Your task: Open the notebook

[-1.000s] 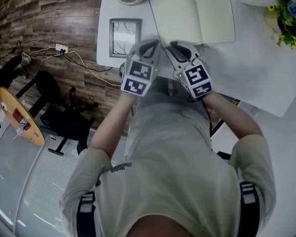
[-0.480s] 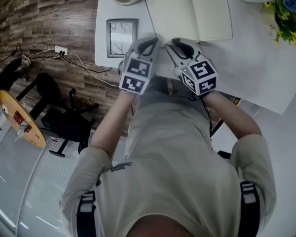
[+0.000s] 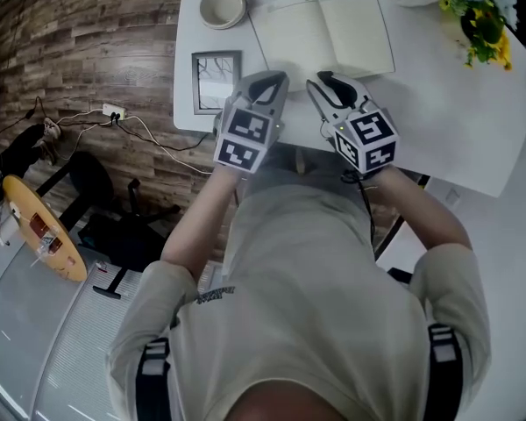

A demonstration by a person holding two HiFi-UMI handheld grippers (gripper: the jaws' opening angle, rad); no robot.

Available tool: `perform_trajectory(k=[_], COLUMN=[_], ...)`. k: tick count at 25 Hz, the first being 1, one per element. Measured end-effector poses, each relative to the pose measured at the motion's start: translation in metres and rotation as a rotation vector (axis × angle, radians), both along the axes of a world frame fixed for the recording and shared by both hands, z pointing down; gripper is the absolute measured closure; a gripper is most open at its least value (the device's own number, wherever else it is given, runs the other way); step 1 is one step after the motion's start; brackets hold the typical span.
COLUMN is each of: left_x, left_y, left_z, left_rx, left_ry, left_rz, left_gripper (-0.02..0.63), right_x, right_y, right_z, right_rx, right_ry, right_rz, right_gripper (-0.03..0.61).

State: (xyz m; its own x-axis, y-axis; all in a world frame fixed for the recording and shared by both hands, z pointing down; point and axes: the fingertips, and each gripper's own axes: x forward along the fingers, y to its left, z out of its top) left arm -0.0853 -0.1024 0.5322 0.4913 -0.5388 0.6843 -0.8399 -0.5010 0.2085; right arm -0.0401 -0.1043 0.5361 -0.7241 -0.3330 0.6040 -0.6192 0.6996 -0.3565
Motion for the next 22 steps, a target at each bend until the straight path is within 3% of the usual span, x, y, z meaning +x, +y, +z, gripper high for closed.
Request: perform_trajectory(k=[11,15,16,22], left_x=[0.017,0.021,0.021,0.023], left_y=[-0.014,-0.016,-0.016,-0.014], left_z=[-0.066,-0.096,-0.104,-0.143], left_rx=[0.118,0.204,0.225,0.325], left_ry=[0.033,0.052,0.058,0.084], left_rz=[0.043,0.045,0.041,0.021], left_gripper=[0.614,0.614,0.614,0.614], right_x=[0.014,0.019,0.021,0.027], right_y=[-0.015,-0.013,-0.013,-0.015], right_z=[-0.067,-0.093,-0.099,-0.150], right_rx=[0.116,0.148,0.158,0.312], right_ry=[-0.009,-0.022,-0.026,-0.029], right_rz=[0.063,0.076,0.082,0.079], right_gripper=[0.474,0.474,0.506,0.511])
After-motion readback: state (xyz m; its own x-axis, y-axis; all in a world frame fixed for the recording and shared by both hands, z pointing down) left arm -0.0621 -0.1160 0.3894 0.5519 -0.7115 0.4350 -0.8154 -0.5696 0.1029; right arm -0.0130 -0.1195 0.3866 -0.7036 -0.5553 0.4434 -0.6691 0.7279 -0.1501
